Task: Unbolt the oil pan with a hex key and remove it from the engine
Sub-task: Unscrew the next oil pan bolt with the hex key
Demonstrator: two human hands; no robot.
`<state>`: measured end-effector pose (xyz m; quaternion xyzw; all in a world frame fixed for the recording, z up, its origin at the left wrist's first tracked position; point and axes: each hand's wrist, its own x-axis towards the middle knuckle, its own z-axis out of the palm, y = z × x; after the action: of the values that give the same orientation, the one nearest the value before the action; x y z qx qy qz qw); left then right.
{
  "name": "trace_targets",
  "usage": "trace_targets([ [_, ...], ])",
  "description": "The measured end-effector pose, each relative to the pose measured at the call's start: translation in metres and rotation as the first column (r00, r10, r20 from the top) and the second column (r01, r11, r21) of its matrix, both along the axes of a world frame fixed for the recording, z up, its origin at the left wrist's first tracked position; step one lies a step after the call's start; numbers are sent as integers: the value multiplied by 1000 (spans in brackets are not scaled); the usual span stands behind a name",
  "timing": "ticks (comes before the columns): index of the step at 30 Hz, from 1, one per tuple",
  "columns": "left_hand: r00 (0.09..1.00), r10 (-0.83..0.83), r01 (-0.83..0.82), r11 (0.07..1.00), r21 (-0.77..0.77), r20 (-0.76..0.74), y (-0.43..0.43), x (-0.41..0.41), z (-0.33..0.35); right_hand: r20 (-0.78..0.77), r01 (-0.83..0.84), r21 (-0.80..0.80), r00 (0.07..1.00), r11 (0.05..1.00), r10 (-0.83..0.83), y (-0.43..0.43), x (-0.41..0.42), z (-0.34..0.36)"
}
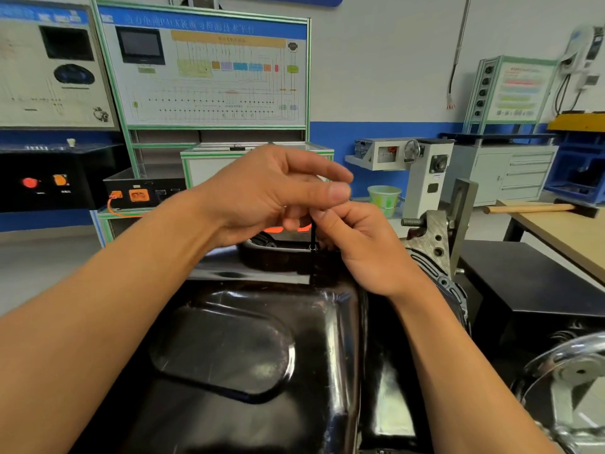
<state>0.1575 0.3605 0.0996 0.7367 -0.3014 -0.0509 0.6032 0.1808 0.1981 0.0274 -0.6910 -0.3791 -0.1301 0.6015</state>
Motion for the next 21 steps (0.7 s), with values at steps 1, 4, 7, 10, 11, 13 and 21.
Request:
trace_targets([
  [1,994,91,-90,996,-12,68,-5,-2,-1,6,-8,1,1000,1000,8,1,-1,1],
  [4,934,291,-276,956,-98,209,-15,-4,-3,28,-32,-11,999,999,33,5,-4,3],
  [7,890,380,-357,925,-132,252,-18,-5,-1,9,-44,-6,999,999,44,6,-5,4],
  [10,935,320,-292,939,-181,154,-11,-5,3,-14,-21,24,1000,999,21,7,-4,4],
  [11,964,245,-223,956,-188,105,-8,-4,4,-14,-4,27,1000,1000,4,7,-4,3],
  [13,999,43,-38,978,-204,18,0,-4,5,-8,26,45,1000,999,-26,7,-3,2],
  [21,930,-340,327,938,-113,-137,19,3,5,-13,-7,48,1000,999,8,3,-4,-1],
])
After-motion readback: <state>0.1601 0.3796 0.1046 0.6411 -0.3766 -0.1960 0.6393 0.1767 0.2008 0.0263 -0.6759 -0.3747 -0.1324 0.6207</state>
